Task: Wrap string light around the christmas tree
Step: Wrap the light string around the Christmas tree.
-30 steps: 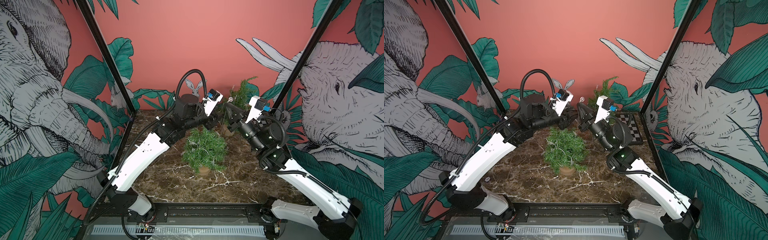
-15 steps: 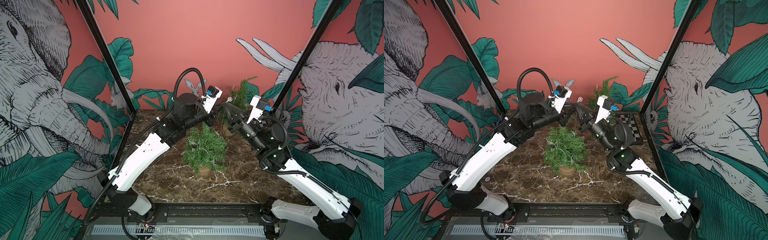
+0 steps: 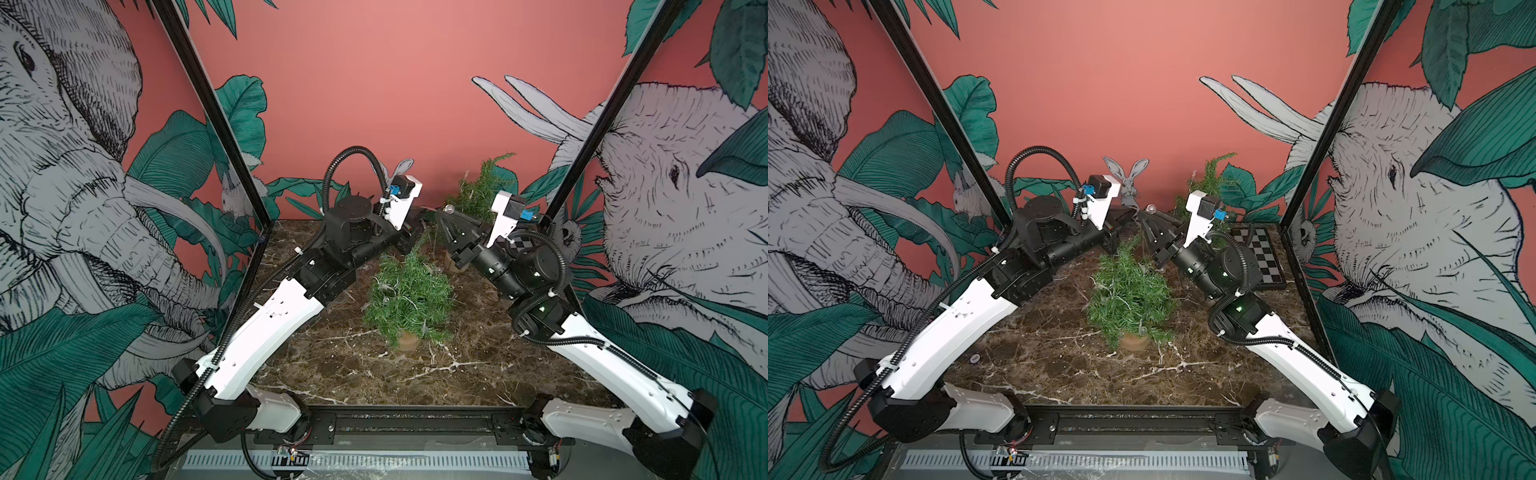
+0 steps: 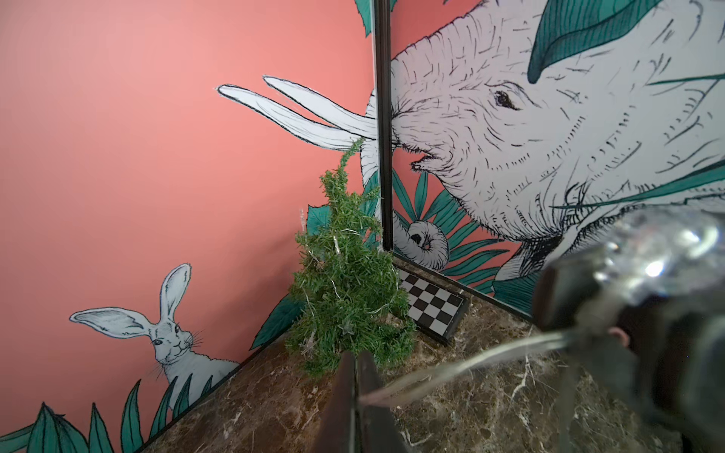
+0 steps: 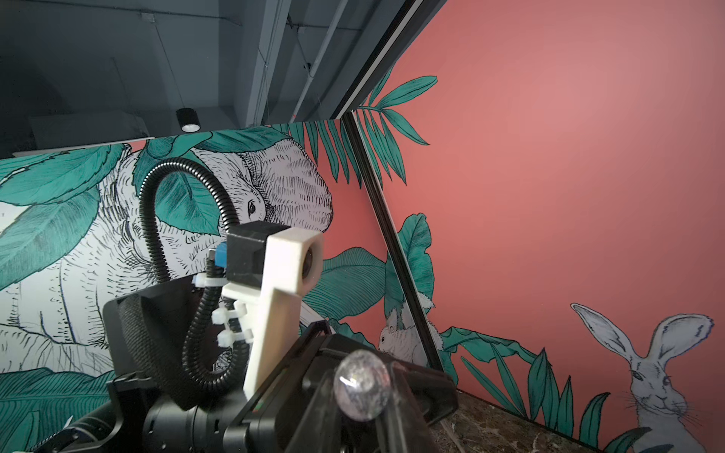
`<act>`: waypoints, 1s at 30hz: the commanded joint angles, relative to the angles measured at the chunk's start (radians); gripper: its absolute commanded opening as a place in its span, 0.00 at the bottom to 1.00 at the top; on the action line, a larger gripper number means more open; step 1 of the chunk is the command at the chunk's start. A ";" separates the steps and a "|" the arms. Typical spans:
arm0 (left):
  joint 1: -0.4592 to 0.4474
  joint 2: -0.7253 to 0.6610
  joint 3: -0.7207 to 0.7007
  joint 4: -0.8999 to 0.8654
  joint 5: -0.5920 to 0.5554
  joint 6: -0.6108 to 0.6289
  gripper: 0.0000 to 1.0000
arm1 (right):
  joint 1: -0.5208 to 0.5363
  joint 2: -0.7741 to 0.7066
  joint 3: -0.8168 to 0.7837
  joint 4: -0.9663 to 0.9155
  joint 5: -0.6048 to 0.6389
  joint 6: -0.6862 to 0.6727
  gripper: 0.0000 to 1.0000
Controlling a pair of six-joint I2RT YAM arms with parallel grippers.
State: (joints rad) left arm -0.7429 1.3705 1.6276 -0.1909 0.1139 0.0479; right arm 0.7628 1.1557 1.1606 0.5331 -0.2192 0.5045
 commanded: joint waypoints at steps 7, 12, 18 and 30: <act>0.076 -0.010 -0.025 0.124 0.137 -0.049 0.00 | 0.053 0.049 0.058 0.065 -0.115 -0.010 0.30; 0.111 -0.007 -0.035 0.153 0.154 -0.073 0.00 | 0.077 0.067 0.062 0.065 -0.151 -0.014 0.31; 0.129 -0.036 -0.059 0.207 0.341 -0.083 0.00 | 0.086 0.033 0.017 0.089 -0.126 -0.056 0.32; 0.128 -0.110 -0.089 0.183 0.298 -0.074 0.00 | 0.085 -0.125 -0.099 -0.017 0.217 -0.321 0.45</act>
State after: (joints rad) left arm -0.6163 1.2915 1.5436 -0.0380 0.4110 -0.0265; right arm 0.8444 1.0695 1.0714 0.5201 -0.1265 0.2878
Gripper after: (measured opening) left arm 0.046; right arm 0.447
